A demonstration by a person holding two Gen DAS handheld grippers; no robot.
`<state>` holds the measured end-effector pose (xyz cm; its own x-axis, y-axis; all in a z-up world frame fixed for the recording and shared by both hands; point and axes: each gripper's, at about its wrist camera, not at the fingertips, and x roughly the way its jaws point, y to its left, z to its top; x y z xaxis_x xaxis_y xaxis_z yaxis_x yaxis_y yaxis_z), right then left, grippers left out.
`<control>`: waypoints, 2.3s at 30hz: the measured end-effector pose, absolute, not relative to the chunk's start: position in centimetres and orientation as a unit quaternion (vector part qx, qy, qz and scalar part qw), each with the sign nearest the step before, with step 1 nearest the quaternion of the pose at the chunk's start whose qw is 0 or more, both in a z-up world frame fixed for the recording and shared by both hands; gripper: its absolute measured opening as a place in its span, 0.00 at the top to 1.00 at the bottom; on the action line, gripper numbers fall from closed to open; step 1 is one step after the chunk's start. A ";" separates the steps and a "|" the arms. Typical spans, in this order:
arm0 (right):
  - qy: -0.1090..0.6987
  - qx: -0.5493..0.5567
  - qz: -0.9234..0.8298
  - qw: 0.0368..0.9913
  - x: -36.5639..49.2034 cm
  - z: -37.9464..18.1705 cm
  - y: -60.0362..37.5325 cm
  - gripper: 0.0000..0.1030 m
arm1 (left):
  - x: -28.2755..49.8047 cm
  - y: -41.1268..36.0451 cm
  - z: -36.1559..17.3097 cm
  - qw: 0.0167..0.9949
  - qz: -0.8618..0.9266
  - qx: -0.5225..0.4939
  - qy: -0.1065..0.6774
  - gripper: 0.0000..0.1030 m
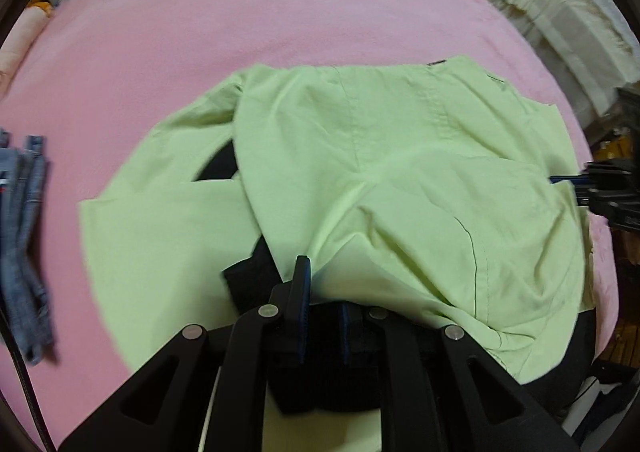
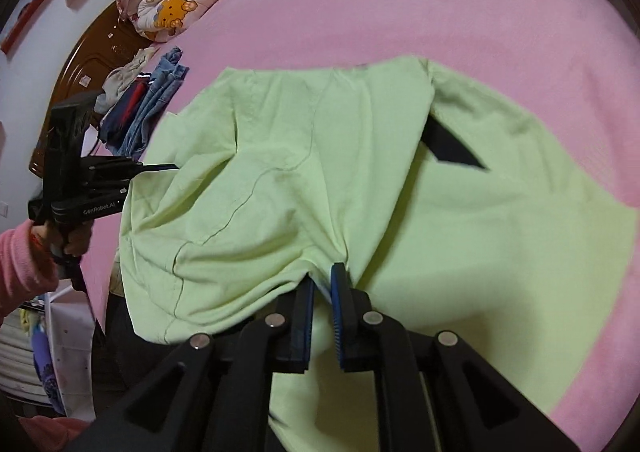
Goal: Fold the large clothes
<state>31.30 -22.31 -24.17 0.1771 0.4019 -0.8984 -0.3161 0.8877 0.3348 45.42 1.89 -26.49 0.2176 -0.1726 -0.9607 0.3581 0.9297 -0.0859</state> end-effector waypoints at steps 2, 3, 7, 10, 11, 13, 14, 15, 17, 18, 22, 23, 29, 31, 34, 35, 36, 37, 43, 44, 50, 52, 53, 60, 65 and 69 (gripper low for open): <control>0.589 0.021 0.224 0.776 30.6 -22.4 -22.3 0.85 | 45.2 1.8 -24.5 0.786 -0.140 0.079 0.598 0.89; 0.587 0.013 0.216 0.781 30.1 -21.6 -22.3 0.74 | 44.9 1.6 -23.5 0.789 -0.120 0.079 0.597 0.89; 0.565 0.039 0.177 0.805 28.5 -19.1 -22.8 0.57 | 43.1 -0.7 -19.9 0.806 -0.084 0.081 0.581 0.87; 0.544 0.083 0.162 0.819 27.4 -18.6 -23.0 0.57 | 41.6 -0.5 -20.1 0.805 -0.104 0.030 0.583 0.78; 0.538 0.102 0.159 0.821 27.1 -18.8 -22.8 0.57 | 40.9 -0.8 -20.7 0.805 -0.107 0.018 0.584 0.76; 0.533 0.132 0.158 0.821 26.7 -20.0 -21.7 0.57 | 40.4 -1.4 -22.7 0.792 -0.104 -0.013 0.602 0.76; 0.531 0.142 0.161 0.820 26.5 -20.7 -20.8 0.57 | 40.1 -1.4 -23.2 0.790 -0.098 -0.020 0.605 0.76; 0.532 0.150 0.165 0.817 26.4 -21.7 -20.0 0.57 | 39.7 -1.2 -23.6 0.793 -0.085 -0.031 0.603 0.76; 0.542 0.166 0.163 0.808 26.2 -24.0 -18.2 0.65 | 38.8 -1.7 -23.7 0.798 -0.072 -0.033 0.598 0.76; 0.546 0.169 0.166 0.804 26.1 -24.9 -17.4 0.79 | 38.5 -1.6 -24.1 0.795 -0.075 -0.039 0.600 0.75; 0.563 0.187 0.171 0.787 25.6 -28.2 -14.8 0.87 | 38.3 -1.6 -26.0 0.778 -0.111 -0.070 0.615 0.75; 0.561 0.191 0.170 0.788 25.4 -28.6 -14.8 0.88 | 38.4 -1.6 -26.8 0.775 -0.112 -0.072 0.617 0.75; 0.560 0.225 0.160 0.781 25.6 -29.6 -16.6 0.94 | 39.9 -1.3 -32.2 0.763 -0.059 -0.071 0.640 0.74; 0.560 0.203 0.154 0.788 25.8 -29.0 -17.5 0.94 | 40.2 -0.3 -33.3 0.763 -0.047 -0.094 0.638 0.68; 0.564 0.182 0.159 0.790 26.1 -28.2 -18.6 0.94 | 40.8 0.7 -33.4 0.779 -0.015 -0.078 0.622 0.70; 0.565 0.178 0.164 0.789 26.2 -28.0 -18.9 0.94 | 41.0 0.9 -33.2 0.784 -0.001 -0.069 0.617 0.70; 0.564 0.168 0.162 0.792 26.2 -27.6 -19.1 0.94 | 41.5 1.4 -33.1 0.789 0.013 -0.062 0.611 0.70; 0.561 0.150 0.151 0.800 26.1 -27.3 -19.3 0.94 | 42.0 2.1 -33.4 0.784 0.016 -0.075 0.617 0.71; 0.554 0.181 0.089 0.807 26.1 -28.3 -23.0 1.00 | 42.4 2.2 -33.8 0.778 0.000 -0.073 0.624 0.72; 0.551 0.189 0.080 0.809 25.8 -28.3 -23.8 1.00 | 42.1 1.9 -33.7 0.782 0.000 -0.060 0.621 0.72; 0.522 0.215 -0.049 0.824 23.8 -26.3 -28.6 1.00 | 41.8 0.5 -33.1 0.791 -0.003 -0.039 0.611 0.72; 0.516 0.230 -0.059 0.823 22.9 -25.6 -29.5 1.00 | 41.5 0.3 -32.5 0.793 -0.007 -0.040 0.608 0.72; 0.516 0.228 -0.059 0.824 22.6 -25.3 -29.6 1.00 | 41.3 0.2 -32.0 0.795 -0.011 -0.043 0.605 0.71; 0.509 0.196 -0.039 0.837 18.6 -23.3 -27.9 0.97 | 37.3 0.6 -28.2 0.819 -0.045 -0.069 0.568 0.49; 0.506 0.212 -0.047 0.835 14.6 -23.1 -25.5 0.89 | 33.8 2.3 -27.1 0.821 -0.050 -0.076 0.563 0.40; 0.499 0.234 -0.056 0.832 11.2 -23.8 -23.5 0.70 | 30.6 4.5 -27.1 0.812 -0.051 -0.074 0.577 0.39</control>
<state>11.18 -23.45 -23.85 0.4952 0.1402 -0.8574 0.3263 0.8846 0.3331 30.61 4.52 -27.11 0.3295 -0.1681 -0.9291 -0.0021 0.9839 -0.1788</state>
